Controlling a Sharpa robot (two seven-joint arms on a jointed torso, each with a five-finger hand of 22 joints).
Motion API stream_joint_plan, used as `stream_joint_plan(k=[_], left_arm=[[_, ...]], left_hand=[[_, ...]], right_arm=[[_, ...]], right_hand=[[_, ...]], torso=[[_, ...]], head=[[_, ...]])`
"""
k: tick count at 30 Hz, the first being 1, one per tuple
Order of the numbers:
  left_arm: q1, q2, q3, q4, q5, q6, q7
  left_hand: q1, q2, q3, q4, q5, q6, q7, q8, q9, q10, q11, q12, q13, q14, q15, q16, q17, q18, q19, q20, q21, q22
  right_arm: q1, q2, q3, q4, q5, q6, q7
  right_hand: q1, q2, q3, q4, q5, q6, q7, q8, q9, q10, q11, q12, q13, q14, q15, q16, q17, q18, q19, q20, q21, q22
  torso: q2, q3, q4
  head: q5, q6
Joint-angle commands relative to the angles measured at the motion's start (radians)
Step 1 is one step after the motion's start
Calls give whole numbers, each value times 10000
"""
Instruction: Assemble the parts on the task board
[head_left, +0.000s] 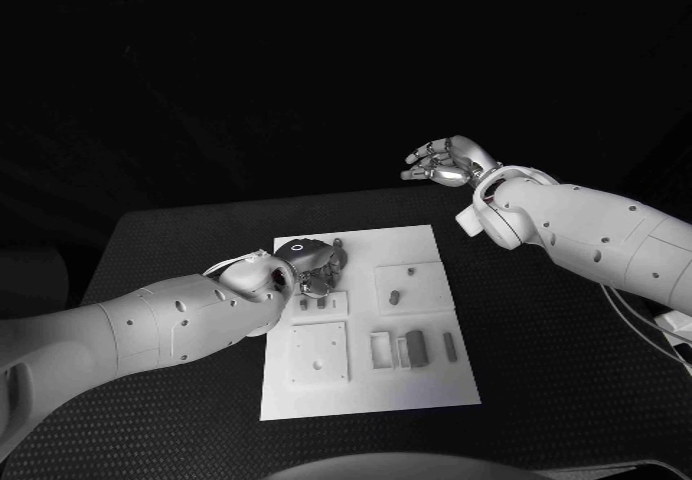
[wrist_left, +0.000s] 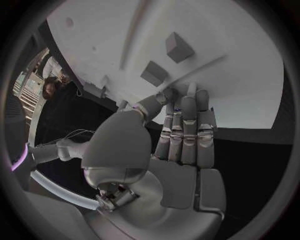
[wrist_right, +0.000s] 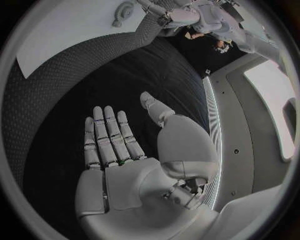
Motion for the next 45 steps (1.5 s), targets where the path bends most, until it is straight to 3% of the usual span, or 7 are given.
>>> stream_joint_plan(k=[1, 3, 9, 13, 19, 26, 45], left_arm=[[-10, -6, 148, 56, 121, -22, 125], [-10, -48, 240, 105, 139, -25, 139], [-3, -298, 674, 450, 261, -6, 111], [20, -470, 824, 681, 349, 49, 81], [91, -759, 838, 884, 432, 385, 11], [92, -1076, 825, 949, 532, 540, -84], [82, -1072, 751, 700, 552, 797, -61]], left_hand=[[30, 89, 70, -5, 20, 79, -6, 47, -12, 106, 16, 29, 14, 96, -9, 40, 12, 178, 48, -16, -10, 213], [33, 91, 73, -5, 20, 81, -7, 48, -13, 109, 14, 27, 13, 101, -11, 41, 14, 178, 54, -19, -7, 212], [31, 86, 73, -4, 19, 81, -7, 48, -16, 113, 12, 20, 9, 110, -14, 40, 19, 176, 64, -22, -1, 212], [28, 81, 72, -2, 19, 80, -7, 48, -18, 114, 12, 17, 7, 114, -15, 39, 22, 175, 67, -24, 1, 212], [23, 87, 72, 4, 19, 87, -8, 52, -21, 128, 8, 16, 5, 125, -18, 39, 27, 173, 80, -28, 8, 211], [-5, 87, 60, 15, 17, 89, -6, 53, -25, 137, 7, 9, 0, 138, -19, 39, 35, 168, 91, -31, 16, 211], [-10, 78, 59, 11, 17, 96, -10, 59, -30, 158, 1, 6, -4, 138, -24, 28, 43, 165, 88, -36, 17, 209]], right_arm=[[-2, 5, 0, 18, -14, 84, 139], [-2, 2, 0, 16, -14, 82, 139], [-2, -23, 0, 22, -14, 82, 136], [-2, -39, 0, 33, -14, 82, 133], [-2, -55, 0, 37, -14, 86, 130], [-2, -108, -1, 49, -14, 79, 121], [-2, -94, -1, 47, -14, 83, 123]], right_hand=[[-40, 11, -47, 36, -36, -42, 518, 62, -16, 59, 4, -64, 3, 29, 46, -49, 16, -87, 11, -13, -35, 17], [-40, 11, -47, 36, -36, -41, 517, 63, -16, 60, 4, -65, 3, 30, 46, -49, 16, -87, 11, -13, -37, 19], [-39, 12, -48, 36, -36, -39, 517, 66, -18, 61, 4, -68, 3, 30, 46, -50, 17, -86, 13, -13, -40, 22], [-39, 10, -48, 35, -36, -38, 516, 67, -19, 62, 4, -70, 3, 31, 46, -51, 17, -86, 13, -13, -42, 24], [-37, 10, -49, 34, -36, -35, 514, 71, -20, 65, 4, -72, 3, 31, 46, -52, 18, -87, 14, -14, -46, 27], [-37, 8, -50, 33, -36, -34, 513, 73, -22, 67, 4, -76, 3, 32, 46, -54, 19, -86, 16, -14, -51, 31], [-34, 8, -51, 31, -36, -31, 510, 79, -27, 71, 4, -85, 3, 33, 46, -58, 20, -86, 21, -14, -62, 42]], torso=[[-7, 2, -2], [-5, 1, -4], [-11, 2, 5], [-19, 1, 20], [-11, 2, -2], [-4, 0, 16], [1, 4, 1]], head=[[14, 26], [27, 41], [49, 56], [56, 69], [92, 89], [68, 54], [97, 19]])
